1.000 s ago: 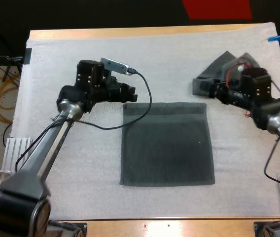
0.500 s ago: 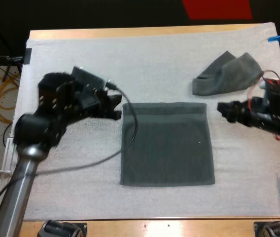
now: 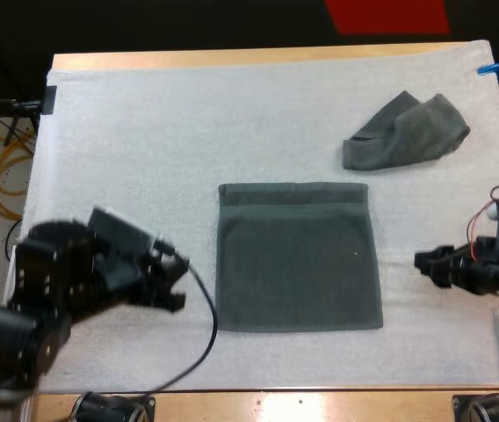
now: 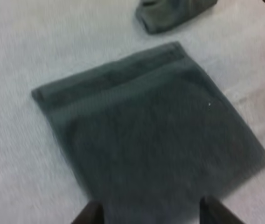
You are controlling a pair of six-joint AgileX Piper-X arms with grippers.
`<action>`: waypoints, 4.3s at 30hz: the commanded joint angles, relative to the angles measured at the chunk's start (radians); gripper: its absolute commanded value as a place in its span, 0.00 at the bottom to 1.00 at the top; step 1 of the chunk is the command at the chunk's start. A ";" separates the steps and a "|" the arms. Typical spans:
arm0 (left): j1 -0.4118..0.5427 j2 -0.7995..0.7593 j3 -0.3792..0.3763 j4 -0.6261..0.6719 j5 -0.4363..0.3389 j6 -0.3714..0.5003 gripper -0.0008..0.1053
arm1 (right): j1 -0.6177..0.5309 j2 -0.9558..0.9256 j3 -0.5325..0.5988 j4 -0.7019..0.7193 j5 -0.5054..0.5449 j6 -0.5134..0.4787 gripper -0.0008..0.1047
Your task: Pick towel from pile fold and stack
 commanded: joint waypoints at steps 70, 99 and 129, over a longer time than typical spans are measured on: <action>-0.001 -0.050 0.539 -0.340 0.112 -0.151 0.66 | 0.253 0.562 0.453 -0.607 -0.113 0.180 0.34; -0.006 0.480 0.541 -0.543 0.279 -0.190 0.66 | 0.253 0.520 0.453 -0.603 -0.126 0.180 0.01; -0.006 0.738 0.541 -0.635 0.474 -0.190 0.38 | 0.253 0.520 0.453 -0.576 -0.159 0.180 0.01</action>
